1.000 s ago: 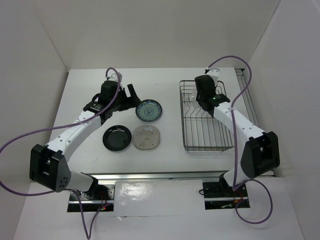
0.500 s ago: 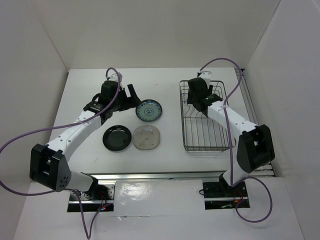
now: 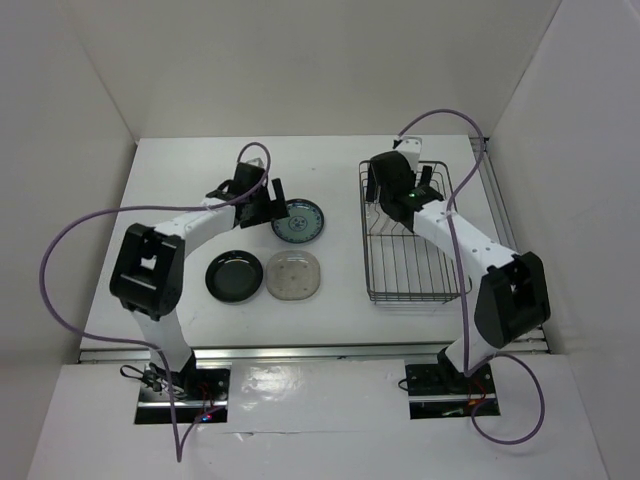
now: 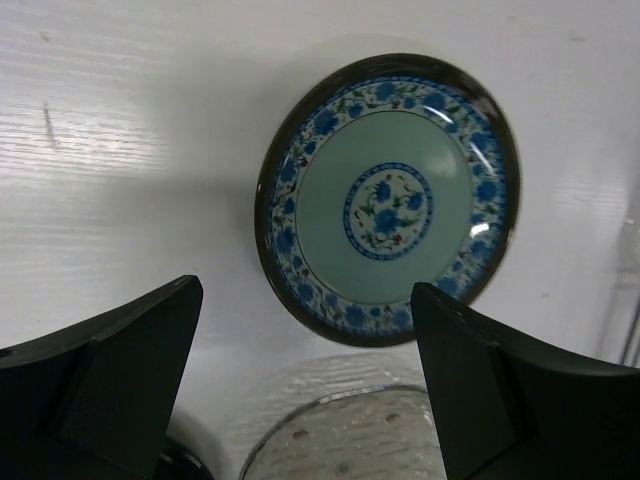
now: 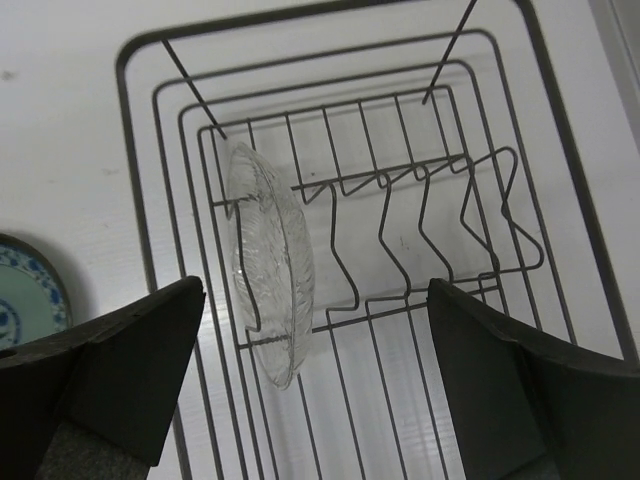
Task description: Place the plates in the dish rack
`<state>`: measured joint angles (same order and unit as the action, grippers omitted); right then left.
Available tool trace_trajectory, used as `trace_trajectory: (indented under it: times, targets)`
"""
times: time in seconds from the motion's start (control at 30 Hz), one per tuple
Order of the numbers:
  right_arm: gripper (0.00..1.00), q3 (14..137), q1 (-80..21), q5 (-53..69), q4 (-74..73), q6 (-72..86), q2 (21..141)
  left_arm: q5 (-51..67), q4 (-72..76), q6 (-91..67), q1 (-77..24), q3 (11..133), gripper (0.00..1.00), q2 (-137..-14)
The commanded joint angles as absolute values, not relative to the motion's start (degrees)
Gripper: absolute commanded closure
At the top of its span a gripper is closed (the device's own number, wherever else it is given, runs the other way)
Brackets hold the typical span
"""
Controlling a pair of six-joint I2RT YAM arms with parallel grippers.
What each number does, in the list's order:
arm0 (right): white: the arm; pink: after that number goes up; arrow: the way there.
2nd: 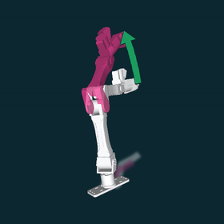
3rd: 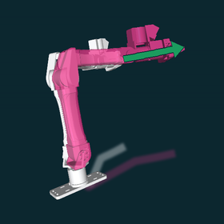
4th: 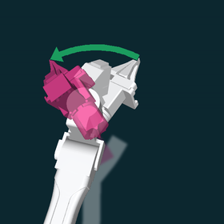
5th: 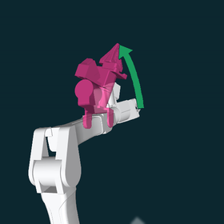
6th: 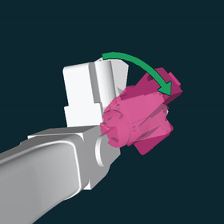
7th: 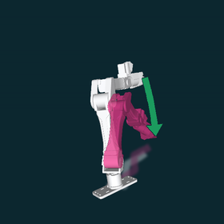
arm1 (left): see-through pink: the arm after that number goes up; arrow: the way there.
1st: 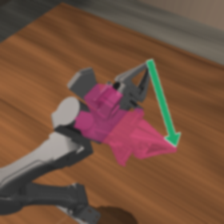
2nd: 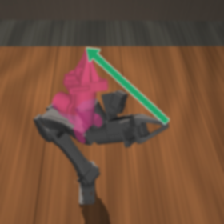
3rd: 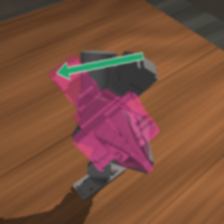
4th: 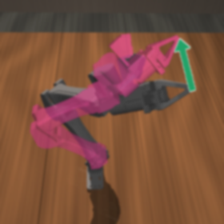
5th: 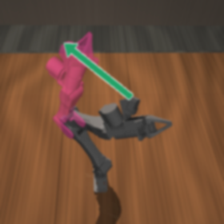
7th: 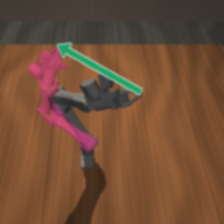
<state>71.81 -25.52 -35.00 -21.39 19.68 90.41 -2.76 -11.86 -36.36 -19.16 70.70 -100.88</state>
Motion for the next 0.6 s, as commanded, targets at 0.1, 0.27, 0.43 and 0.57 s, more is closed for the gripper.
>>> trace_trajectory:
  times: [0.1, 0.27, 0.43, 0.57]
  targets:
    - [0.00, 74.7, -26.3, -36.4, -23.3, 19.2, 80.8, -0.8, -9.1, -36.2, -17.8, 75.2, 0.02, -109.0]
    - [0.00, 73.5, -26.8, -32.1, -22.5, 19.2, 75.7, -0.3, -7.2, -36.2, -17.3, 75.2, 0.08, -112.3]
    - [0.00, 72.9, -27.3, -30.4, -22.0, 19.2, 73.7, 1.9, -6.1, -36.7, -16.8, 74.6, 0.24, -114.2]
    - [0.00, 72.3, -27.3, -30.4, -21.4, 19.2, 73.2, 2.6, -5.5, -36.7, -16.8, 74.1, 0.28, -114.2]
